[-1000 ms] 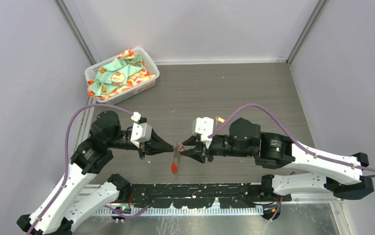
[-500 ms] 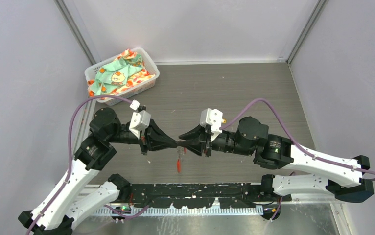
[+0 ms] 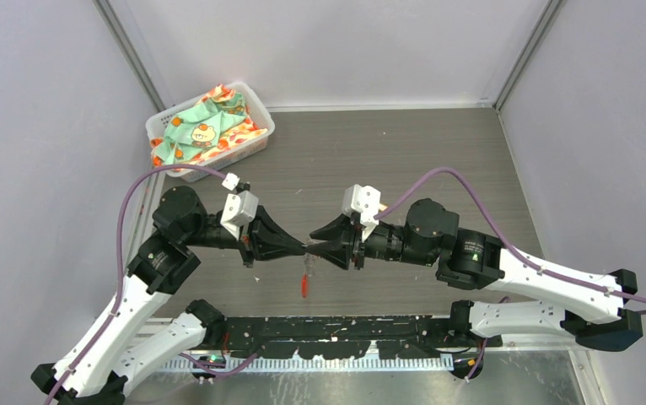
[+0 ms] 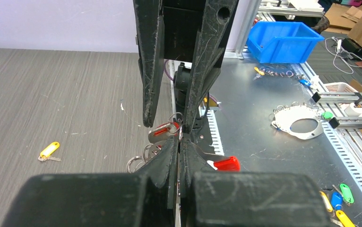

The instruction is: Put the keys on the keyring

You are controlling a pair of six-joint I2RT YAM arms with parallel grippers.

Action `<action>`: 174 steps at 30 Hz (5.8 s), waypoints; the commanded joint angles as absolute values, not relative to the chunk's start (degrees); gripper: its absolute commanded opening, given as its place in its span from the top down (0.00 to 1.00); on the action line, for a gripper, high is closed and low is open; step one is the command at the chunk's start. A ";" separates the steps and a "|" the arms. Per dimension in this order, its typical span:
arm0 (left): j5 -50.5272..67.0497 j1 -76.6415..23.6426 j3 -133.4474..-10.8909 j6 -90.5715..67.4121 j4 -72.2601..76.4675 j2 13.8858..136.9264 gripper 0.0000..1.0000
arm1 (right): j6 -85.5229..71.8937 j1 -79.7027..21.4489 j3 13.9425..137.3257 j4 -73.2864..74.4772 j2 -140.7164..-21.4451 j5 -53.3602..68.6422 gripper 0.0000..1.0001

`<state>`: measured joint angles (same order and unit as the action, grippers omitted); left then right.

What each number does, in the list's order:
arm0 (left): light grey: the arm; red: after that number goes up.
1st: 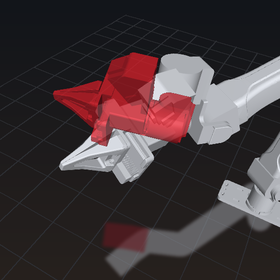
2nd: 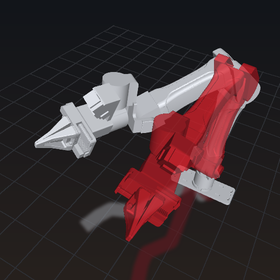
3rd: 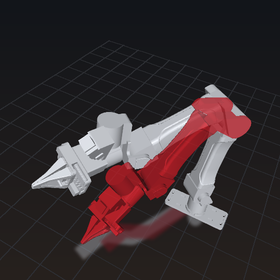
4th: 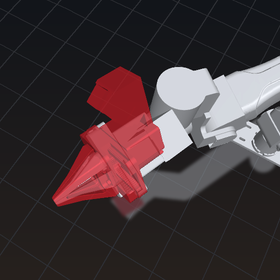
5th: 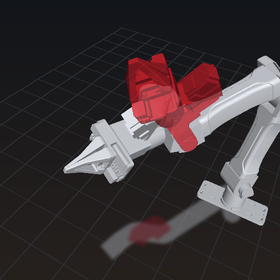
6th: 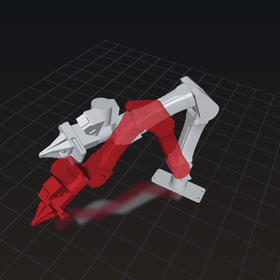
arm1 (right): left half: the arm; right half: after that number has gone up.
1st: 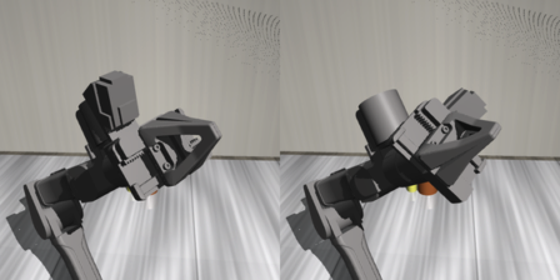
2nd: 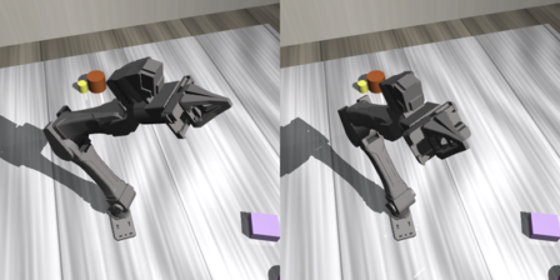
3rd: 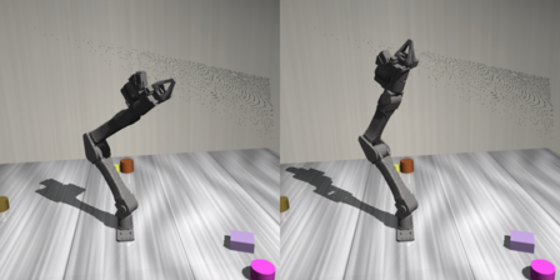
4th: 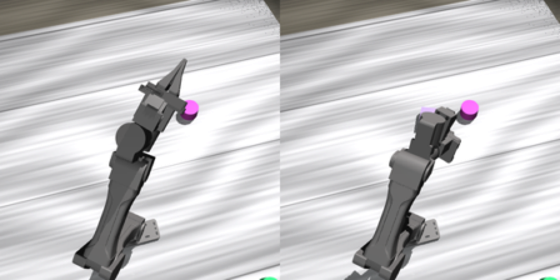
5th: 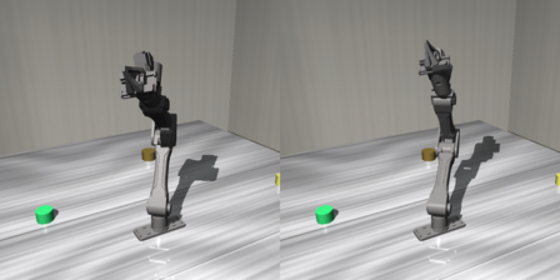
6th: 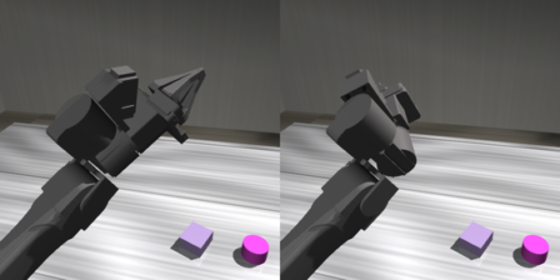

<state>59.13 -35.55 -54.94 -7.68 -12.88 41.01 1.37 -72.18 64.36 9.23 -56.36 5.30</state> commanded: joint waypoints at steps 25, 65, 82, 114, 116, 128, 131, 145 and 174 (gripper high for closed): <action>60.53 -35.45 -66.69 31.84 -49.48 46.72 0.60 | 4.61 -70.76 88.00 39.76 -68.88 11.41 0.99; 61.88 -35.46 -64.34 23.45 -38.63 45.62 1.00 | 4.72 -70.09 94.97 41.29 -74.58 14.20 0.77; 69.63 -35.44 -62.89 -3.99 -14.87 47.54 1.00 | 7.70 -66.57 77.55 29.77 -55.57 14.29 0.55; 68.51 -35.37 -64.76 -4.32 -17.41 47.55 1.00 | 21.86 -66.61 80.51 33.75 -60.76 25.07 0.72; 68.27 -35.44 -64.87 -3.71 -18.41 47.50 1.00 | 21.95 -66.56 80.90 34.59 -60.94 25.14 0.72; 66.67 -35.33 -64.76 -3.53 -18.40 46.80 1.00 | 19.71 -66.62 80.24 33.64 -60.92 24.41 0.77; 66.97 -35.42 -64.83 -3.15 -19.44 46.69 1.00 | 21.40 -66.62 80.88 34.20 -59.33 19.31 0.73; 66.23 -35.38 -64.86 -2.81 -20.67 46.49 1.00 | 23.96 -66.65 79.99 29.04 -60.03 21.76 0.65; 64.82 -35.35 -64.42 -6.24 -17.01 46.74 1.00 | 23.33 -66.62 81.45 35.71 -62.96 27.58 0.99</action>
